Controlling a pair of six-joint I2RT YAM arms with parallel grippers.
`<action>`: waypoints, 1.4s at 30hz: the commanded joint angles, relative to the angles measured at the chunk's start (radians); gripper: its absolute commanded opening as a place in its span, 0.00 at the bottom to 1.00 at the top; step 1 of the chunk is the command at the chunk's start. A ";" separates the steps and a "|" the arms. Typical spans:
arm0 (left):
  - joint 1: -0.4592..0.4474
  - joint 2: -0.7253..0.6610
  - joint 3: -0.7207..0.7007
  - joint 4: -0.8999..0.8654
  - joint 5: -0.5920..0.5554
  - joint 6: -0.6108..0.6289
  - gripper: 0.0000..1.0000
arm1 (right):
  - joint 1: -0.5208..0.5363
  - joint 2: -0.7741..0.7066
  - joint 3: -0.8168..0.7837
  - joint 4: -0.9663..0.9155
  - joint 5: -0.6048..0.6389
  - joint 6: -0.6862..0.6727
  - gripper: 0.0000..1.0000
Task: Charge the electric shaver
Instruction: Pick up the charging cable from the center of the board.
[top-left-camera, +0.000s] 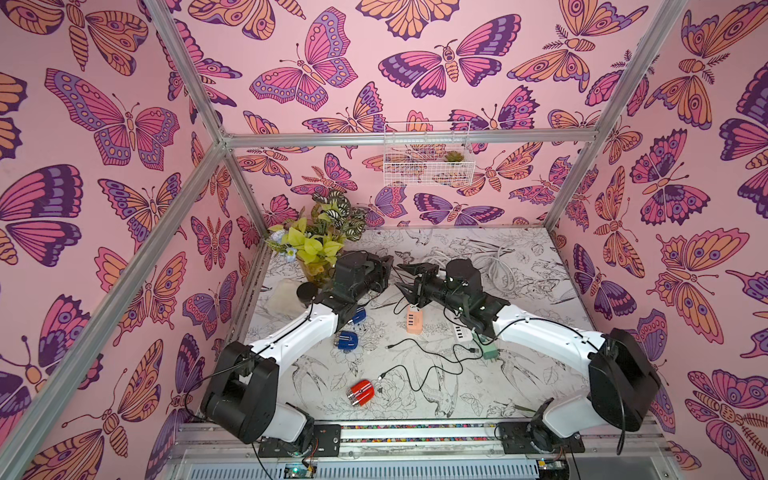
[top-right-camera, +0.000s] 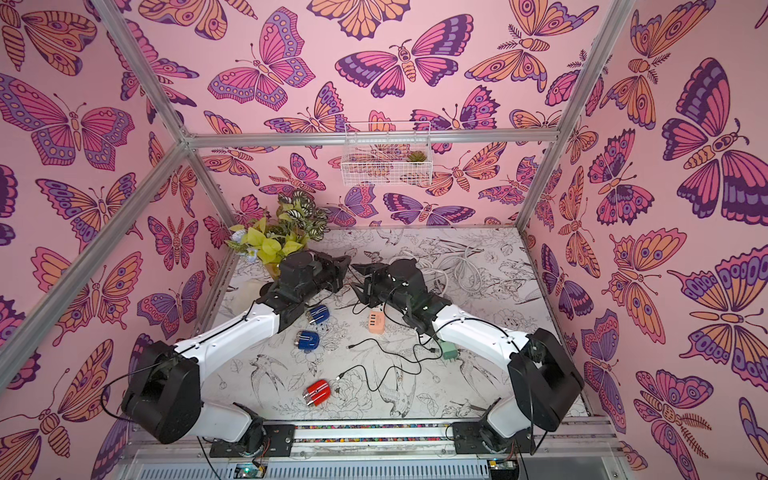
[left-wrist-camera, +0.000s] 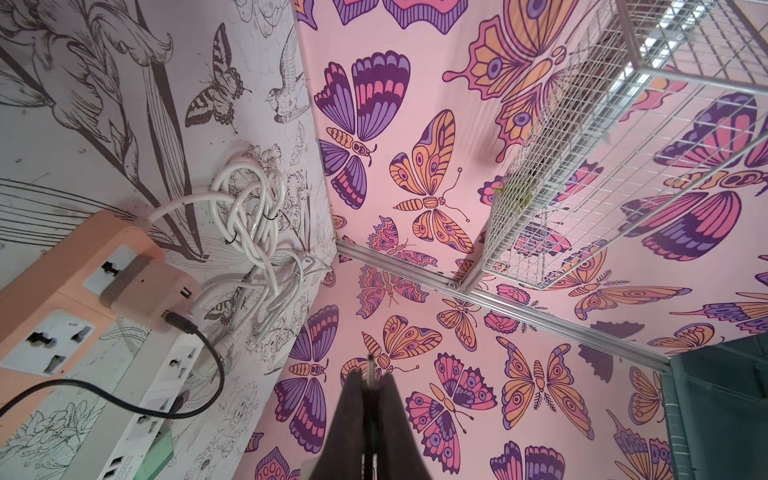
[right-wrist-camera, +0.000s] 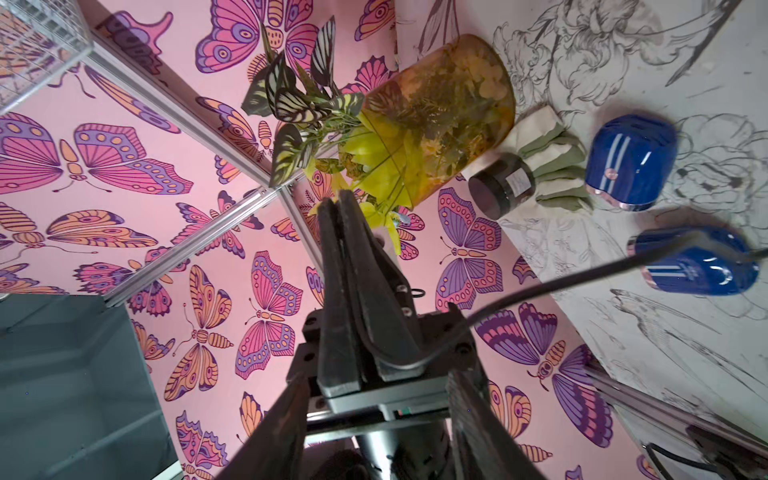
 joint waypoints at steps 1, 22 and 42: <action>-0.009 -0.038 -0.032 0.069 -0.006 0.017 0.00 | 0.005 0.031 0.001 0.114 0.088 0.215 0.49; -0.005 -0.114 -0.095 0.049 0.022 0.013 0.32 | -0.030 0.031 -0.016 0.100 0.021 0.183 0.00; 0.061 -0.122 -0.047 -0.077 0.212 -0.024 0.47 | -0.164 -0.007 0.017 -0.173 -0.342 -0.133 0.00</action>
